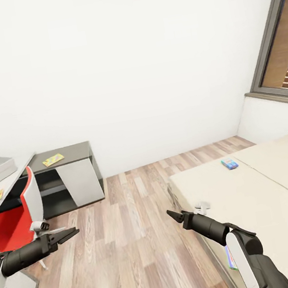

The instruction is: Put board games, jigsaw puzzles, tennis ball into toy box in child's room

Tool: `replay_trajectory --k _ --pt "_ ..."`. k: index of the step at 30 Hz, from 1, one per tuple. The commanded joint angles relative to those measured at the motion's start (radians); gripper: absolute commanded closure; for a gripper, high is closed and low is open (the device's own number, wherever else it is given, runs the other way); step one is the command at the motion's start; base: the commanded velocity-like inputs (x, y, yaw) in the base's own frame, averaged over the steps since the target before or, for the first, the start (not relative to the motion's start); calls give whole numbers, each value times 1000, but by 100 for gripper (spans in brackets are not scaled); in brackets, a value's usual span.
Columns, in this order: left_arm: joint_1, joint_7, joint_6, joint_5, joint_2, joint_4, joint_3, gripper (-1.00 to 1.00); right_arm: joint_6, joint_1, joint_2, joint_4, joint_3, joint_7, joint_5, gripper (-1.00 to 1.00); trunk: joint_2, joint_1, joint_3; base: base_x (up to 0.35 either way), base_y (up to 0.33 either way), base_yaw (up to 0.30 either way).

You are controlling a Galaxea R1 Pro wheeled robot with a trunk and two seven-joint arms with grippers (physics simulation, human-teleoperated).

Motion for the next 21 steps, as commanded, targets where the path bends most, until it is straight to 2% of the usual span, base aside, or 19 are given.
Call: replay_trajectory --k 1,13,21 --pt "0 -4 11 0 1 0 0 -100 7 -1 1 0 -3 3 -3 -100 -2 1 -2 150 255 -279" --pt "0 -4 10 0 1 0 0 -100 7 -1 1 1 -3 3 -3 -100 -2 1 0 126 262 -279" --pt "0 -4 9 0 1 0 0 -100 7 -1 1 1 -3 3 -3 -100 -2 1 4 61 272 -279"
